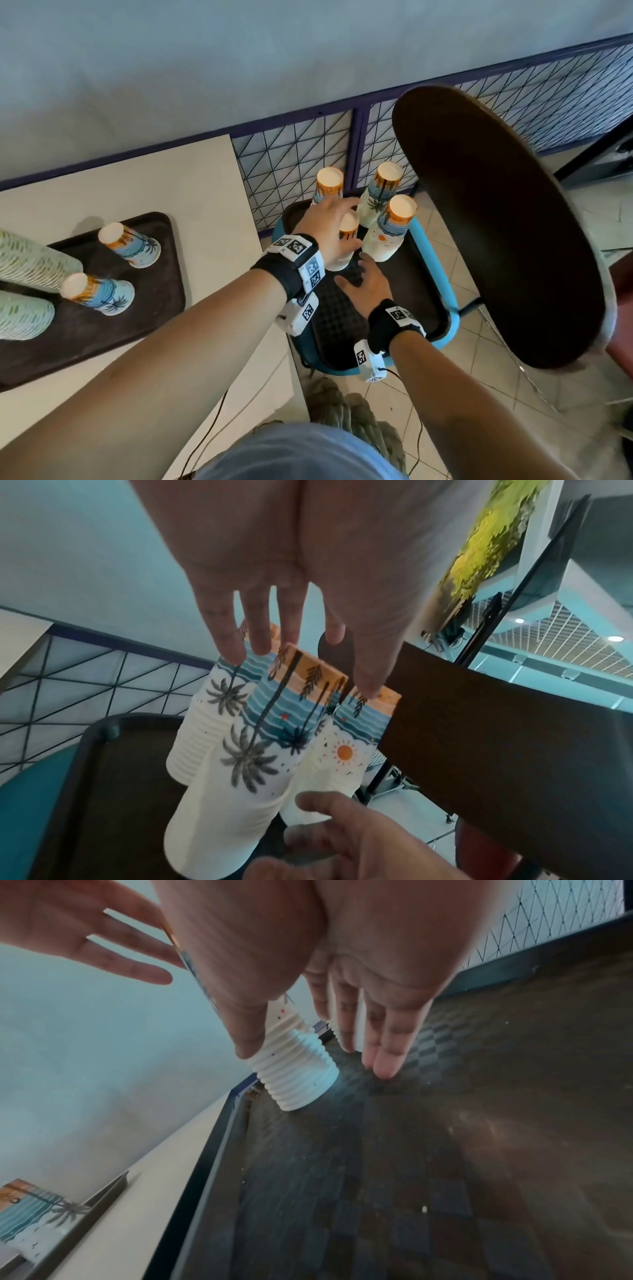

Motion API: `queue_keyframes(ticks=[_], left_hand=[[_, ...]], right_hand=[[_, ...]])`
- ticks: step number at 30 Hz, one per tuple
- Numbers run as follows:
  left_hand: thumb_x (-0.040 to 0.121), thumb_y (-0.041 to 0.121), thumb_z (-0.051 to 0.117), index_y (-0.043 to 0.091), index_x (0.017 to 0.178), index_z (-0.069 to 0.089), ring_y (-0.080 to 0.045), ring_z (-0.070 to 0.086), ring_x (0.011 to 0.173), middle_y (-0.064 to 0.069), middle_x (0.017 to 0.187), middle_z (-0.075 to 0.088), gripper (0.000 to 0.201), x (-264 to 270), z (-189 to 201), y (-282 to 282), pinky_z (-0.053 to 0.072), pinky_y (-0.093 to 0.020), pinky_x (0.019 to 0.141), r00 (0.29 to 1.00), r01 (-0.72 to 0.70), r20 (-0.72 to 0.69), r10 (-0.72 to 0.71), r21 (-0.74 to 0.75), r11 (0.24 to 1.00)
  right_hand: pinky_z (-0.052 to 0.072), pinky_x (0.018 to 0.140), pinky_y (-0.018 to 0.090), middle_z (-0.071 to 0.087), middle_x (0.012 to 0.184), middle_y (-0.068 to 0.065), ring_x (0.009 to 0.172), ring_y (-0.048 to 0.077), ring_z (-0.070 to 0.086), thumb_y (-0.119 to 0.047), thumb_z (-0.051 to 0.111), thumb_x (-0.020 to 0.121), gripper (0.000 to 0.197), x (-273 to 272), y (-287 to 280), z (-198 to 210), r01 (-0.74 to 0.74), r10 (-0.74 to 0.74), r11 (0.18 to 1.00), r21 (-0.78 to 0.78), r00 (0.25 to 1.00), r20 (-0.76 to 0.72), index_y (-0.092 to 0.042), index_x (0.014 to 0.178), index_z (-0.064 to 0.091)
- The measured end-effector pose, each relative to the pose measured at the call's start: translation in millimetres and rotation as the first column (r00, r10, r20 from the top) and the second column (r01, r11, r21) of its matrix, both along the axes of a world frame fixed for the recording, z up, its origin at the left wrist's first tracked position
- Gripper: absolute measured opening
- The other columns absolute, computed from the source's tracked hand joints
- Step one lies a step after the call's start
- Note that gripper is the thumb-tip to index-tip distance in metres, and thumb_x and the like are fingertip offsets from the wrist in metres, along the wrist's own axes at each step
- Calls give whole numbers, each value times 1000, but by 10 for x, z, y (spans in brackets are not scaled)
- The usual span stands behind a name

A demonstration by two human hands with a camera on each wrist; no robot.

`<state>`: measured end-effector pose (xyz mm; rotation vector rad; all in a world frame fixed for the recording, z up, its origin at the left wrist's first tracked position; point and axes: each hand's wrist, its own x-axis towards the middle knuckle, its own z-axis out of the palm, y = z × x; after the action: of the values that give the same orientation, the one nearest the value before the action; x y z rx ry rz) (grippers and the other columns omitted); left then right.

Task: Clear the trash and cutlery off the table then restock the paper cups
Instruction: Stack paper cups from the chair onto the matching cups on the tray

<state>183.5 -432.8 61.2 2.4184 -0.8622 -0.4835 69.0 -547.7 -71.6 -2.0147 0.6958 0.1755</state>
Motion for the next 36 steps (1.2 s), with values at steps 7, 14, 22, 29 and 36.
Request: queue_keyframes(ticks=[7, 14, 22, 29, 36], left_hand=[[96, 24, 70, 26, 148, 48, -31, 53, 132, -9, 148, 49, 57, -42, -129, 70, 45, -45, 111, 995, -78, -59, 76, -40, 996], [97, 29, 70, 27, 148, 46, -29, 57, 122, -9, 140, 53, 57, -35, -160, 226, 43, -33, 98, 988, -132, -83, 127, -53, 990], [92, 32, 75, 28, 148, 46, -22, 61, 118, -5, 136, 59, 63, -77, -224, 379, 53, -45, 103, 977, -179, -140, 159, -145, 973], [76, 42, 90, 35, 156, 34, -16, 57, 125, 1, 146, 54, 98, -194, -279, 475, 52, -36, 103, 923, -278, -322, 210, -184, 943], [74, 27, 94, 39, 149, 42, -6, 63, 116, 4, 138, 62, 92, -246, -331, 496, 55, -17, 90, 824, -323, -546, 150, -236, 917]], right_hand=[[40, 113, 52, 57, 144, 0, 136, 26, 51, -65, 70, 67, 97, 202, 86, -81, -31, 32, 997, -66, 999, 14, -29, 149, 33], [45, 109, 50, 63, 131, -7, 125, 22, 58, -67, 75, 58, 99, 354, 126, -177, -37, 40, 997, -72, 999, 37, -33, 143, 37], [51, 102, 45, 65, 122, -8, 117, 19, 60, -54, 83, 64, 81, 257, 128, -100, -29, 34, 998, -54, 995, 97, -33, 133, 48], [53, 95, 23, 65, 127, -9, 113, 9, 63, -37, 90, 70, 79, 90, 124, 138, 5, -33, 993, 121, 972, 231, -33, 136, 48], [41, 81, -3, 57, 119, -30, 106, -26, 51, -21, 89, 74, 76, -31, 169, 429, -51, -21, 981, 187, 931, 365, -38, 134, 45]])
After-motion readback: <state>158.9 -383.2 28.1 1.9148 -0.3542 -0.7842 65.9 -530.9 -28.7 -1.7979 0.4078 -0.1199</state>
